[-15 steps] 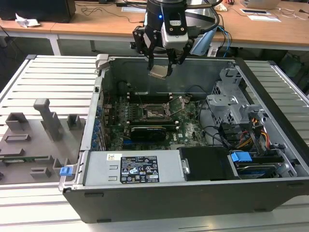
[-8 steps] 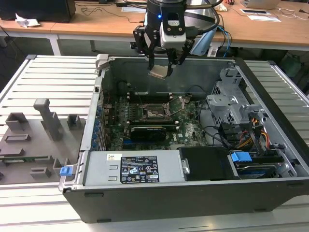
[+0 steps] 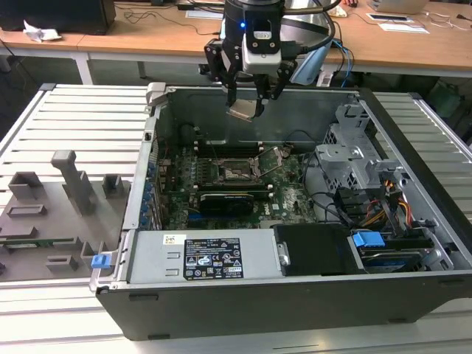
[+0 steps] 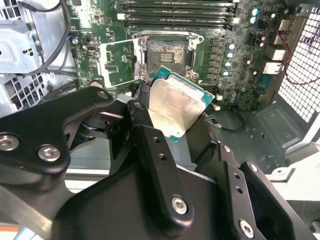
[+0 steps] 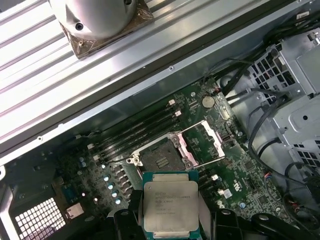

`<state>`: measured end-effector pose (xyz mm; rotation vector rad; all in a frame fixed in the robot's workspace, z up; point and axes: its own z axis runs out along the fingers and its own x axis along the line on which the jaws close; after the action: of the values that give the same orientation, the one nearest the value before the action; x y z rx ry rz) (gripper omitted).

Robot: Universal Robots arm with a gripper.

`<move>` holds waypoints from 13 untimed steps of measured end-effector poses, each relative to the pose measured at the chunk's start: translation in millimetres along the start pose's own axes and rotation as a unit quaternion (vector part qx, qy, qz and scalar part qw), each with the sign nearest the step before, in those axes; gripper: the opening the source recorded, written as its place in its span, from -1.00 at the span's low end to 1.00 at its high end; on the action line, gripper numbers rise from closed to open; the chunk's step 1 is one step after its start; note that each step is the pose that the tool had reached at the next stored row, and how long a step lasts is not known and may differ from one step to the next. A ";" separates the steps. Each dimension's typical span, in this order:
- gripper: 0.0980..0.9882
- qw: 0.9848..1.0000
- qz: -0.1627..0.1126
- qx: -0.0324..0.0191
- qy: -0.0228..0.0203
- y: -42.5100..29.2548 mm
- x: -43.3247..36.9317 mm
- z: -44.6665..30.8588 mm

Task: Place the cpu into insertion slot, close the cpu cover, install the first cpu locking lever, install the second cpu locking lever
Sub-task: 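Place the cpu into insertion slot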

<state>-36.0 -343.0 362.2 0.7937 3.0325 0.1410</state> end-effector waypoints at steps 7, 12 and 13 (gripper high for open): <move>-0.02 1.000 0.015 0.000 -0.001 0.0 0.0 0.1; -0.02 1.000 0.024 0.000 -0.002 0.0 0.0 0.2; -0.02 1.000 0.025 0.000 -0.002 0.0 0.0 0.2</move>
<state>-36.0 -343.0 362.0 0.8692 3.0094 0.1407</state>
